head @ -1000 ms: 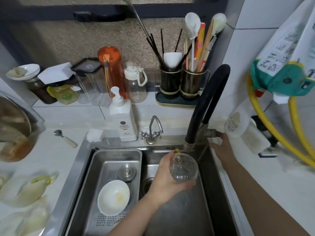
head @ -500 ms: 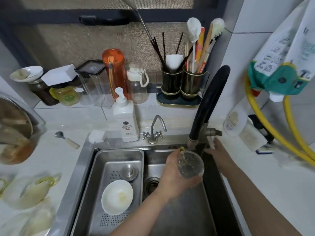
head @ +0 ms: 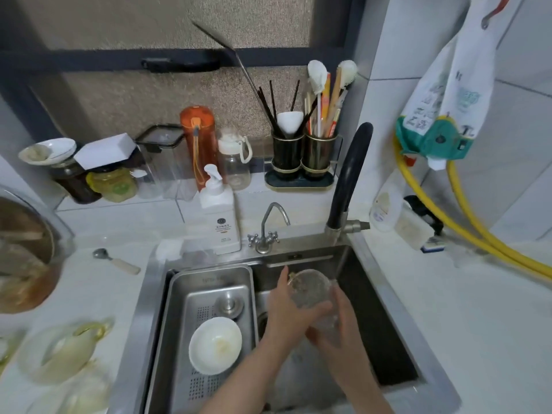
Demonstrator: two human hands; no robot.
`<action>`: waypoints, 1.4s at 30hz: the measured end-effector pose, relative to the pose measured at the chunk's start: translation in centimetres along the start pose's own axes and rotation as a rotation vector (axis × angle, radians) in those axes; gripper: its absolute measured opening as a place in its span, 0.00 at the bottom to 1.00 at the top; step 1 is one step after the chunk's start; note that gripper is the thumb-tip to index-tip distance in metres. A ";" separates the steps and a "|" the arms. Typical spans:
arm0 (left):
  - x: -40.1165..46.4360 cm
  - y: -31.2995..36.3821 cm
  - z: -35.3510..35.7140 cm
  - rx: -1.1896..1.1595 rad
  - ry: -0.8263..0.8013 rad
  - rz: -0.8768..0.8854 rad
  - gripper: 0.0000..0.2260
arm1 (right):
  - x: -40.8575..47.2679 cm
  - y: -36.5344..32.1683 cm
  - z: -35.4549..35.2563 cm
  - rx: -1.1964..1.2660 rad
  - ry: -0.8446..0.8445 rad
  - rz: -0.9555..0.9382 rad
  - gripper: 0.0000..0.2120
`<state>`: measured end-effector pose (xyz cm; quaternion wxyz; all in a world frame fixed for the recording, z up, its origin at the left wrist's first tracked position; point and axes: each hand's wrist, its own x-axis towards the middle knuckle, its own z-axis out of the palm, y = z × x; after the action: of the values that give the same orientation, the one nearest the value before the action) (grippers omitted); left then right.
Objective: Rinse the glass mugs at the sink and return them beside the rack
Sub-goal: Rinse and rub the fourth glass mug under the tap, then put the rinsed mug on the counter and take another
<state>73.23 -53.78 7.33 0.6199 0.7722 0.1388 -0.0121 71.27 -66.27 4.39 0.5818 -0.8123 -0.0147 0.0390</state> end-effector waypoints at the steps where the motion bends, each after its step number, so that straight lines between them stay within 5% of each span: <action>1: -0.4 0.0 -0.3 0.030 -0.022 -0.004 0.54 | -0.4 -0.5 0.1 -0.042 0.005 -0.041 0.45; 4: -1.5 0.5 -1.4 0.119 -0.096 -0.052 0.59 | -1.1 -1.7 -0.2 -0.186 0.003 -0.134 0.43; 7: -2.9 0.8 -2.2 0.158 -0.150 -0.076 0.53 | -2.1 -2.8 -0.8 -0.164 -0.037 -0.157 0.42; 12: -4.8 2.1 -2.2 0.122 0.006 -0.077 0.41 | -3.7 -3.8 -0.1 0.096 -0.059 -0.039 0.41; 16: -6.1 3.3 -1.5 0.134 0.072 -0.094 0.48 | -3.8 -3.6 0.7 0.329 -0.059 -0.073 0.26; 20: -7.4 3.4 -1.4 0.095 0.068 -0.111 0.33 | -3.8 -4.1 -0.8 0.337 -0.074 0.044 0.18; 23: -8.0 2.8 -1.2 0.191 0.138 -0.058 0.22 | -3.8 -3.7 -2.3 0.286 -0.096 0.079 0.28; 25: -8.5 2.6 -0.9 0.218 0.149 -0.032 0.18 | -4.2 -3.5 -3.4 0.295 -0.047 0.065 0.23; 34: -10.2 2.3 1.9 -0.223 0.098 -0.178 0.22 | -4.1 -2.5 -5.5 0.089 -0.068 -0.083 0.29; 38: -10.1 2.2 1.0 0.069 0.249 -0.143 0.17 | -4.6 -2.7 -5.4 0.123 -0.083 -0.061 0.13; 42: -10.9 1.7 0.1 0.047 0.334 -0.132 0.17 | -4.9 -3.1 -4.1 0.154 -0.119 -0.026 0.26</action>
<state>63.19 -56.31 10.98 0.5680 0.7668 0.2901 0.0724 66.77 -69.46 8.89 0.6411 -0.7611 -0.0568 0.0805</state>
